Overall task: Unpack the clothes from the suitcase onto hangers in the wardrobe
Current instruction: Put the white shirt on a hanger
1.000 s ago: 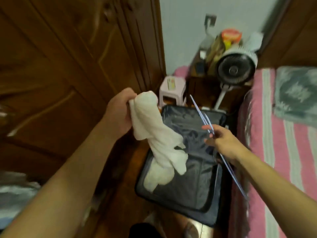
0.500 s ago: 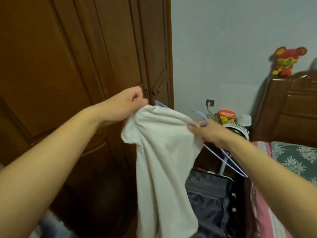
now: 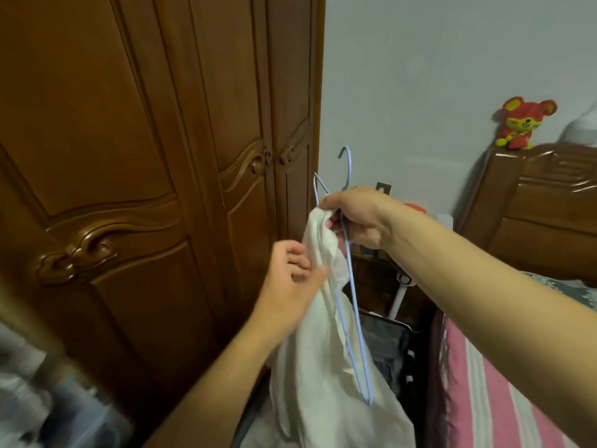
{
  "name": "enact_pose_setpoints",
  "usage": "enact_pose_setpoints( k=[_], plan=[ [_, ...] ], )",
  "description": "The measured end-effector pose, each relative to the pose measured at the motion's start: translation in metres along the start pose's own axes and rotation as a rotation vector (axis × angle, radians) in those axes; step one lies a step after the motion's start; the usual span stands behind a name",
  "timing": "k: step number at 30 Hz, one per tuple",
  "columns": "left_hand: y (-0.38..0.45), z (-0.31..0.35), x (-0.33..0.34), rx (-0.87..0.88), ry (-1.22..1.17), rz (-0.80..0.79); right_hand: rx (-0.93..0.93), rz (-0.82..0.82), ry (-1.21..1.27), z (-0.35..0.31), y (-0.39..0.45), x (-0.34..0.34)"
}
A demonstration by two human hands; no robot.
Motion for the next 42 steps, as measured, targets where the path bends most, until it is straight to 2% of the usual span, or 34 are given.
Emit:
enact_pose_setpoints(
  k=[2, 7, 9, 11, 13, 16, 18, 20, 23, 26, 28, 31, 33, 35, 37, 40, 42],
  plan=[
    [-0.01, -0.018, 0.016, 0.014, 0.156, -0.061, 0.042, 0.004, 0.062, 0.004, -0.006, -0.001],
    [-0.005, -0.018, 0.021, 0.137, 0.268, 0.089, 0.053, 0.021, 0.037, 0.008, -0.021, -0.016],
    [-0.004, -0.015, 0.019, 0.217, 0.314, 0.063, -0.002, 0.11, -0.059, 0.007, -0.02, -0.033],
    [-0.003, -0.015, 0.012, 0.25, 0.378, 0.023, -0.113, 0.272, -0.267, 0.003, -0.016, -0.059],
    [0.0, -0.018, 0.002, 0.313, 0.53, 0.006, -0.214, 0.41, -0.414, -0.001, -0.013, -0.085],
    [0.002, -0.038, -0.025, 0.333, 0.759, -0.016, -0.229, 0.52, -0.372, 0.003, -0.006, -0.121],
    [-0.004, -0.051, -0.038, 0.406, 0.861, -0.13, -0.141, 0.535, -0.268, 0.014, 0.0, -0.148],
    [-0.008, -0.052, -0.046, 0.493, 0.933, -0.292, -0.047, 0.529, -0.342, 0.034, 0.005, -0.17],
    [-0.006, -0.023, -0.041, 0.561, 0.868, -0.477, 0.037, 0.503, -0.542, 0.071, 0.013, -0.189],
    [0.002, 0.003, -0.028, 0.575, 0.78, -0.588, 0.131, 0.471, -0.535, 0.101, 0.017, -0.198],
    [0.011, 0.008, -0.022, 0.584, 0.864, -0.57, 0.205, 0.417, -0.53, 0.119, 0.014, -0.201],
    [0.026, 0.015, -0.02, 0.577, 0.939, -0.359, 0.258, 0.319, -0.581, 0.139, 0.009, -0.201],
    [0.027, 0.013, -0.017, 0.565, 1.03, -0.301, 0.244, 0.27, -0.586, 0.147, 0.004, -0.2],
    [0.02, 0.008, -0.009, 0.646, 1.3, -0.335, 0.236, 0.24, -0.514, 0.156, -0.001, -0.2],
    [0.016, -0.002, -0.006, 0.63, 1.492, -0.376, 0.231, 0.209, -0.488, 0.17, -0.005, -0.202],
    [0.012, -0.022, 0.009, 0.411, 1.407, -0.539, 0.174, 0.088, -0.519, 0.203, -0.013, -0.201],
    [0.012, -0.032, 0.024, 0.337, 1.35, -0.63, 0.128, 0.031, -0.457, 0.224, -0.018, -0.195]
  ],
)
Point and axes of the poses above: each hand's wrist, its own y-axis towards the middle knuckle, its own x-axis out of the palm, z = x × y, the point moved 8 cm from there along y, towards the middle knuckle, and after that the axes turned 15 degrees about z, right-handed, at the moved point
